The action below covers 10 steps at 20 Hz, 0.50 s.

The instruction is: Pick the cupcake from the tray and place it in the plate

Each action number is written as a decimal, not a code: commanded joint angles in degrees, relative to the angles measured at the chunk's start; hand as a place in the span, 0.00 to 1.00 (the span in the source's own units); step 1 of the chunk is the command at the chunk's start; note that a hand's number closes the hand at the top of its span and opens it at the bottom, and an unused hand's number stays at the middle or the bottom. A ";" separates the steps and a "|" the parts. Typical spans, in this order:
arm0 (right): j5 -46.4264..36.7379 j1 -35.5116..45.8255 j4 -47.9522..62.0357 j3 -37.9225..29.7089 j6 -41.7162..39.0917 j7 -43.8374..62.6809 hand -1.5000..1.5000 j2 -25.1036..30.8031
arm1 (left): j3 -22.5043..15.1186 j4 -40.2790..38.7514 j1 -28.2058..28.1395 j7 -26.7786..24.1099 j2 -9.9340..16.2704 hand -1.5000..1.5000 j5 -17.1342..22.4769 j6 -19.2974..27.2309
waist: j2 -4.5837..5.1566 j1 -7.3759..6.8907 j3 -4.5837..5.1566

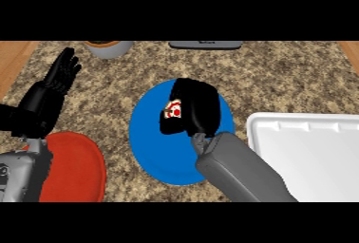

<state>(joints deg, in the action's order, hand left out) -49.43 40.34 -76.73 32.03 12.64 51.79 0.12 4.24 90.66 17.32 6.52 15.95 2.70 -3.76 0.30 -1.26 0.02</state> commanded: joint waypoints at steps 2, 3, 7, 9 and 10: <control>7.69 3.88 12.95 1.37 11.78 -2.00 1.00 -0.11 | -0.94 -0.16 0.19 -1.56 -1.52 0.50 -1.14 0.42 | 0.06 -0.42 -0.03; 8.74 3.78 14.42 -1.23 12.64 -3.04 1.00 -0.11 | 1.03 2.17 -0.04 1.70 1.15 0.50 1.10 -1.53 | 0.04 -0.70 -0.05; 17.37 7.21 25.56 -3.29 16.23 -12.13 0.00 -0.11 | -1.55 2.59 1.74 2.93 -1.93 0.50 -1.63 1.65 | 0.29 -0.85 -0.07; 22.70 9.36 25.45 0.96 20.25 -11.98 0.00 -0.11 | -0.18 -0.21 2.59 1.94 -0.45 0.50 0.09 -1.10 | 0.30 -1.08 -0.05; 24.93 8.28 24.91 5.69 24.12 -11.36 0.00 -0.11 | 0.64 -1.90 3.51 -0.03 -0.30 0.50 -0.03 -0.96 | 0.47 -1.73 -0.04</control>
<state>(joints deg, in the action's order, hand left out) -32.12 47.35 -55.54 33.66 29.79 43.62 0.03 4.25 90.88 18.94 7.54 15.47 2.59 -4.26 0.57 -2.35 -0.02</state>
